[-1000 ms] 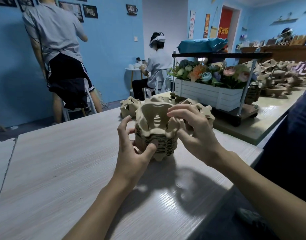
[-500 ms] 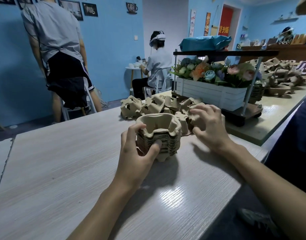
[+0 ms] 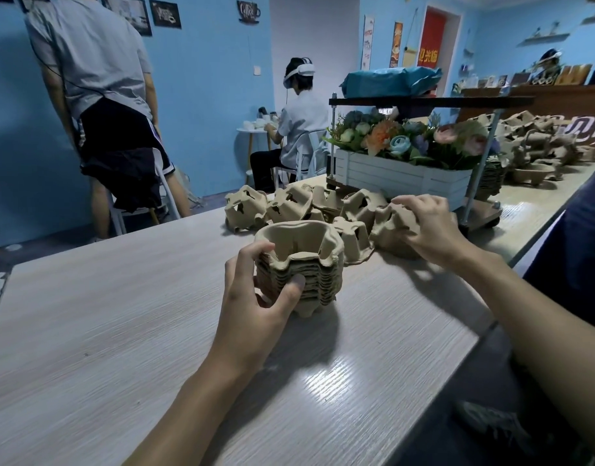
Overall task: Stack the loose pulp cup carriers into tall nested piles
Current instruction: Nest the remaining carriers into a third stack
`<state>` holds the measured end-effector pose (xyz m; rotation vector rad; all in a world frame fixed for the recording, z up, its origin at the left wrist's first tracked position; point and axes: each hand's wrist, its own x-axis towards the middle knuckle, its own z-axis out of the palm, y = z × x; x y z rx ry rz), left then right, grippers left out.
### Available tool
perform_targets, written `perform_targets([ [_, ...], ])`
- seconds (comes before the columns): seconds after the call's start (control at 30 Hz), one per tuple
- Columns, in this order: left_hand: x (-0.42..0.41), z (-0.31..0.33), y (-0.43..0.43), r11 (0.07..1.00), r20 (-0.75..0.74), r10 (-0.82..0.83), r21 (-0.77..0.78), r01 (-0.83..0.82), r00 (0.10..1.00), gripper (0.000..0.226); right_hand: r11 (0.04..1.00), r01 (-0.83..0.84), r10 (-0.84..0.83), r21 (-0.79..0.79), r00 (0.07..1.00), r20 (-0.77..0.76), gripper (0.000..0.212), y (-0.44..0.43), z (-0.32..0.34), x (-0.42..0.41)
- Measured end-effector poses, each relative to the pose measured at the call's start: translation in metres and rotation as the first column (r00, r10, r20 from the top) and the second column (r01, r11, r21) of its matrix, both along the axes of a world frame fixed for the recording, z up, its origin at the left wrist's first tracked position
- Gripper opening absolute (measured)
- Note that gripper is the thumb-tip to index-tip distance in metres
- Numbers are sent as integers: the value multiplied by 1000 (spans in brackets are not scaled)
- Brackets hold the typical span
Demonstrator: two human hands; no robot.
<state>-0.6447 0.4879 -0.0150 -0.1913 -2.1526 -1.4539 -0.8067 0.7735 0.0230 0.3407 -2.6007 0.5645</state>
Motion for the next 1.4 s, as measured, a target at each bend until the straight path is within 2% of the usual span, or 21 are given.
perform_targets([
  [0.07,0,0,0,1000,1,-1,0,1,1000,55,998,-41,39,-47,998,-47,62,2,1,6],
  [0.2,0,-1,-1,1000,3,0,0,0,1000,52,948,-145,88,-284,975,-203,82,-1,-2,29],
  [0.27,0,-1,-1,1000,0,0,0,0,1000,48,945,-190,126,-265,963,-240,94,-7,-6,42],
  [0.37,0,0,-1,1000,-2,2,0,-2,1000,47,963,-218,188,-160,965,-183,101,-13,-11,59],
  [0.47,0,0,-1,1000,-3,0,0,0,1000,45,961,-250,230,-119,960,-162,94,-13,-14,70],
  [0.57,0,0,-1,1000,-6,11,-3,-11,1000,45,937,-284,258,-203,955,-143,78,-13,-12,83],
  [0.63,1,0,-1,1000,-7,13,-5,-13,1000,44,925,-283,240,-253,952,-190,70,-15,-10,90],
  [0.7,1,0,-1,1000,-3,20,-4,-20,1000,44,913,-299,240,-277,944,-228,69,-17,-9,92],
  [0.77,2,0,0,1000,-3,25,-2,-25,1000,43,897,-332,285,-294,939,-192,67,-16,-7,94],
  [0.9,2,1,0,999,-10,33,-2,-33,999,44,900,-381,353,-210,922,-158,44,-14,-6,96],
  [1.07,4,2,0,999,-17,45,10,-45,999,43,888,-440,425,-132,896,-128,67,-18,-4,94],
  [1.17,4,2,0,999,-21,46,16,-46,999,43,891,-443,430,-98,894,-127,46,-20,-3,91],
  [1.27,4,2,0,999,-27,52,17,-52,998,43,890,-430,405,-153,899,-169,26,-21,0,92],
  [1.4,3,2,-2,996,-18,70,48,-69,997,43,884,-375,313,-280,918,-242,20,-24,5,96],
])
